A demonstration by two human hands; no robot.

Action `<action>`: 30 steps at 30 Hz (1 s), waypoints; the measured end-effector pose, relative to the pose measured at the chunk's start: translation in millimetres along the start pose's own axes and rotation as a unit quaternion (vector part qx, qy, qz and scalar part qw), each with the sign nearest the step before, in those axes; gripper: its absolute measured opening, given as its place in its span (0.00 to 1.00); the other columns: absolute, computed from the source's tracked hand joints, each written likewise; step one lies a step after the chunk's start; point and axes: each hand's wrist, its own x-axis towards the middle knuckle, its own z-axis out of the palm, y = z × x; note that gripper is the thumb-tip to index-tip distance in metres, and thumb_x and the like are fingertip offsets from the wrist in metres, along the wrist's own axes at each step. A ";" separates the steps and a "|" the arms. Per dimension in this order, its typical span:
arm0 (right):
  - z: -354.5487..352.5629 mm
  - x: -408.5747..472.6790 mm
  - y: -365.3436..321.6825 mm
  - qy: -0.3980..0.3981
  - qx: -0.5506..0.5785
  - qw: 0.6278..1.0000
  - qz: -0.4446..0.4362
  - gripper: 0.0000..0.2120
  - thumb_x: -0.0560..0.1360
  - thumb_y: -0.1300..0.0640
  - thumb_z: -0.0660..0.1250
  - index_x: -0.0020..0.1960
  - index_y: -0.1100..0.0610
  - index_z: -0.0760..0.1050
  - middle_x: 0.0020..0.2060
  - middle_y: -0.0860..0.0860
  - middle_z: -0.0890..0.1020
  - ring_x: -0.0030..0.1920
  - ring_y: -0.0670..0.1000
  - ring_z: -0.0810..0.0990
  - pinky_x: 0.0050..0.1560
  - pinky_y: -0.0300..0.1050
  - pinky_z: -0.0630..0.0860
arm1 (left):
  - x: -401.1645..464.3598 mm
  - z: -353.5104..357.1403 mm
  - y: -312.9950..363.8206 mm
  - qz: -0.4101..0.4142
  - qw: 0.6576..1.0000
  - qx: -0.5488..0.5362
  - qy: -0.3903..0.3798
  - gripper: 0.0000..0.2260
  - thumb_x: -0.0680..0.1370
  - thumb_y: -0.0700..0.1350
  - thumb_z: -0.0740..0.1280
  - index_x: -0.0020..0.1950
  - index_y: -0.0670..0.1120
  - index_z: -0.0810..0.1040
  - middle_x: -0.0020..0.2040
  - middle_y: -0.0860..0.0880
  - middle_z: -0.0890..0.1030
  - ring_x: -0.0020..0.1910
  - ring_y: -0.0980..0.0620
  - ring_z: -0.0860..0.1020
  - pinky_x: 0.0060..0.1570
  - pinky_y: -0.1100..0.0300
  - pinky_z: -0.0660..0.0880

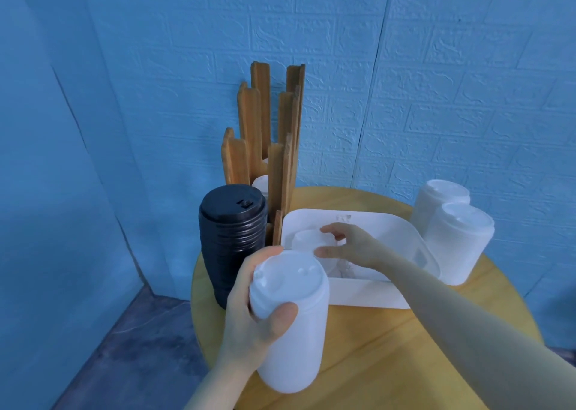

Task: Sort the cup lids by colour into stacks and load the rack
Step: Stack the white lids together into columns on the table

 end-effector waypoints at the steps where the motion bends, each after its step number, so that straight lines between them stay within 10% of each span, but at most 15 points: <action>1: -3.2 -2.9 -0.5 0.018 0.002 1.000 -0.008 0.30 0.69 0.48 0.77 0.68 0.54 0.73 0.58 0.49 0.75 0.58 0.49 0.73 0.61 0.43 0.70 | -0.4 0.5 -2.0 0.004 1.000 0.004 0.004 0.41 0.55 0.79 0.70 0.61 0.59 0.75 0.58 0.61 0.81 0.57 0.60 0.79 0.55 0.66 0.77; 10: -29.8 -51.1 -26.6 0.149 0.117 0.980 -0.067 0.20 0.69 0.48 0.76 0.60 0.49 0.79 0.54 0.42 0.81 0.56 0.43 0.79 0.53 0.30 0.71 | 4.2 8.7 2.1 0.031 0.999 0.000 -0.016 0.38 0.63 0.74 0.71 0.64 0.51 0.74 0.60 0.56 0.80 0.61 0.55 0.78 0.55 0.67 0.75; 15: -31.9 -95.3 -47.3 0.086 0.291 0.937 -0.174 0.20 0.67 0.55 0.75 0.59 0.56 0.80 0.59 0.51 0.82 0.56 0.45 0.81 0.53 0.33 0.75 | 4.9 7.6 2.4 0.023 0.999 -0.003 -0.030 0.39 0.63 0.73 0.72 0.68 0.55 0.73 0.64 0.57 0.79 0.64 0.55 0.77 0.60 0.64 0.74; 21: -24.3 -119.2 -54.5 -0.018 0.202 0.944 -0.259 0.22 0.68 0.46 0.76 0.60 0.50 0.81 0.59 0.50 0.79 0.66 0.52 0.74 0.65 0.43 0.71 | 5.9 4.9 4.3 0.010 0.997 -0.032 -0.073 0.48 0.61 0.72 0.75 0.74 0.51 0.66 0.71 0.54 0.74 0.71 0.53 0.72 0.64 0.61 0.73; 30: -18.0 -127.8 -69.3 -0.061 0.080 0.965 -0.243 0.18 0.70 0.49 0.74 0.60 0.43 0.79 0.63 0.45 0.73 0.69 0.43 0.68 0.65 0.30 0.62 | 5.1 1.5 2.2 -0.005 0.996 -0.027 -0.090 0.55 0.52 0.77 0.72 0.74 0.54 0.65 0.71 0.53 0.74 0.72 0.51 0.71 0.69 0.46 0.71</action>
